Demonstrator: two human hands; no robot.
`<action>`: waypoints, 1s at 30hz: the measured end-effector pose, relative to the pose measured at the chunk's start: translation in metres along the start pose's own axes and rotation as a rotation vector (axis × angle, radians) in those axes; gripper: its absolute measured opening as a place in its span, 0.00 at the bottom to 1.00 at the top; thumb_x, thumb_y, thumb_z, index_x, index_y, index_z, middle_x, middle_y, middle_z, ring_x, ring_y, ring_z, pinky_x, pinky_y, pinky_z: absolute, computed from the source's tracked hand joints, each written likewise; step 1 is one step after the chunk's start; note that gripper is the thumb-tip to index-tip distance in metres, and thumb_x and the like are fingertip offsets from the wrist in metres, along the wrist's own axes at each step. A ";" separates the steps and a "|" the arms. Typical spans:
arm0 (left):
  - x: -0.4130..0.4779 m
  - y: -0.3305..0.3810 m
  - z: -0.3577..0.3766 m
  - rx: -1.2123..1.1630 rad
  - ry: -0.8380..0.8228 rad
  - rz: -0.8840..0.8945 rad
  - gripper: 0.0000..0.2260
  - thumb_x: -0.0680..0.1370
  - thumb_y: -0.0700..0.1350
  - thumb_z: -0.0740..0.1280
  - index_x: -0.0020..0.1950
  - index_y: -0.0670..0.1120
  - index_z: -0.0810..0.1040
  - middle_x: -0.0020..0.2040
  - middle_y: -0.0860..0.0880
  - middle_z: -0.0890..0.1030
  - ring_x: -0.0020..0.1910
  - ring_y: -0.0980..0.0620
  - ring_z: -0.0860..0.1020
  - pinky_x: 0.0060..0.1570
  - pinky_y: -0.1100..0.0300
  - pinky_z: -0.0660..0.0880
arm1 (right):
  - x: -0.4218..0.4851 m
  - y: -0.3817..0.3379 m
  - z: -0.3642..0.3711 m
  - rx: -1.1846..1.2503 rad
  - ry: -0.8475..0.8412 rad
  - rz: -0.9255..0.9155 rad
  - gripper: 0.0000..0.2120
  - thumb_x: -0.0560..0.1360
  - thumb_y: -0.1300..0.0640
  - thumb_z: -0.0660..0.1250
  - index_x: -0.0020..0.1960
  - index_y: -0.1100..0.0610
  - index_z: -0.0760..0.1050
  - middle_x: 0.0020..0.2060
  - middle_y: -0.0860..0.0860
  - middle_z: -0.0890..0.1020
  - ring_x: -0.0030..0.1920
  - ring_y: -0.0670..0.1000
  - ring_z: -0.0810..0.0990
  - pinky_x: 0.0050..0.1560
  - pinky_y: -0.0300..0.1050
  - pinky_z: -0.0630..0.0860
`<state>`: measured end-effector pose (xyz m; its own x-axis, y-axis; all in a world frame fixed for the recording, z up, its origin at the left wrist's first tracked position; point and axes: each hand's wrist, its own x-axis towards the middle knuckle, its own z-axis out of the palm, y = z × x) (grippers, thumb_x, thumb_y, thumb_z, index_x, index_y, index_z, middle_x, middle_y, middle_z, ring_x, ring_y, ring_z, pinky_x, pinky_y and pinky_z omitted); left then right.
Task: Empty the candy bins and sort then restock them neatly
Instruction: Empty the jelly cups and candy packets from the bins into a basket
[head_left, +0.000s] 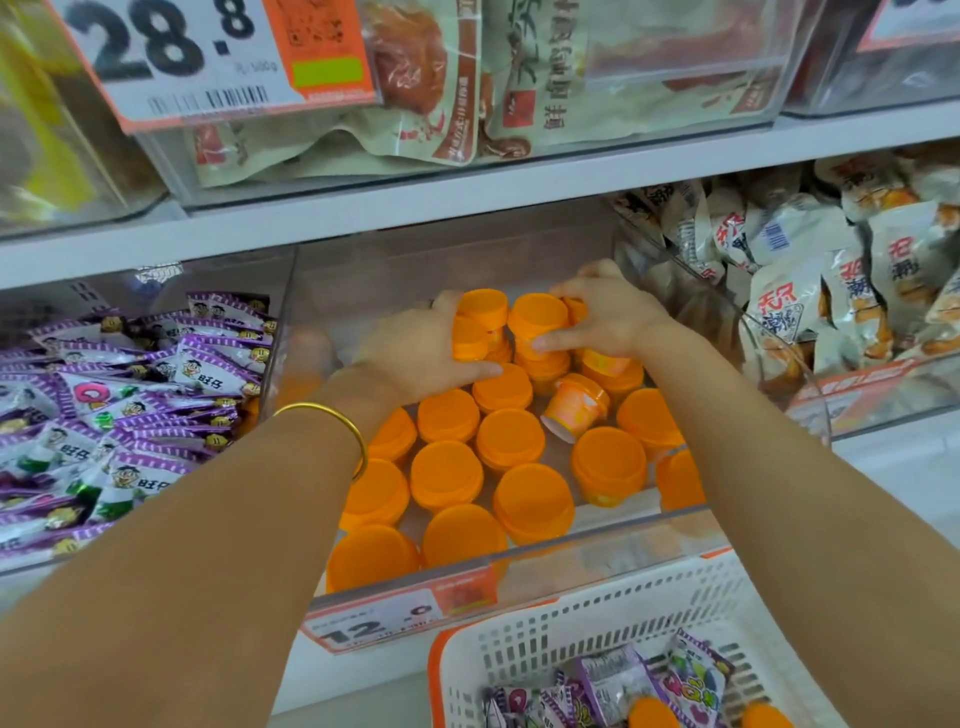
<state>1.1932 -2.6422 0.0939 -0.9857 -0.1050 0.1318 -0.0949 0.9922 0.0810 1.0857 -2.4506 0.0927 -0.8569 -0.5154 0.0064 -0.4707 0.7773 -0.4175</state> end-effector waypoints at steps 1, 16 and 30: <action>0.002 0.003 0.000 -0.038 -0.019 0.013 0.41 0.70 0.68 0.66 0.76 0.49 0.57 0.71 0.44 0.69 0.66 0.43 0.70 0.59 0.51 0.71 | 0.000 0.000 0.001 -0.002 0.007 0.003 0.37 0.65 0.38 0.73 0.70 0.46 0.67 0.70 0.53 0.59 0.66 0.56 0.69 0.66 0.53 0.68; 0.017 0.005 0.002 -0.108 -0.188 0.031 0.43 0.71 0.61 0.70 0.78 0.56 0.48 0.72 0.43 0.66 0.67 0.43 0.68 0.60 0.53 0.71 | 0.001 -0.003 0.003 -0.043 0.028 -0.028 0.35 0.65 0.38 0.73 0.69 0.45 0.68 0.70 0.53 0.61 0.65 0.57 0.71 0.63 0.53 0.70; -0.049 0.037 -0.042 -0.397 0.072 0.078 0.44 0.69 0.54 0.75 0.77 0.57 0.52 0.71 0.46 0.64 0.68 0.47 0.66 0.61 0.60 0.65 | -0.097 -0.024 -0.035 0.052 0.283 -0.142 0.36 0.64 0.39 0.74 0.69 0.46 0.69 0.74 0.51 0.57 0.69 0.58 0.67 0.63 0.56 0.70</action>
<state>1.2437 -2.6035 0.1316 -0.9743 -0.0489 0.2201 0.0546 0.8959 0.4409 1.1728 -2.4068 0.1339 -0.8115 -0.4910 0.3169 -0.5844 0.6818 -0.4400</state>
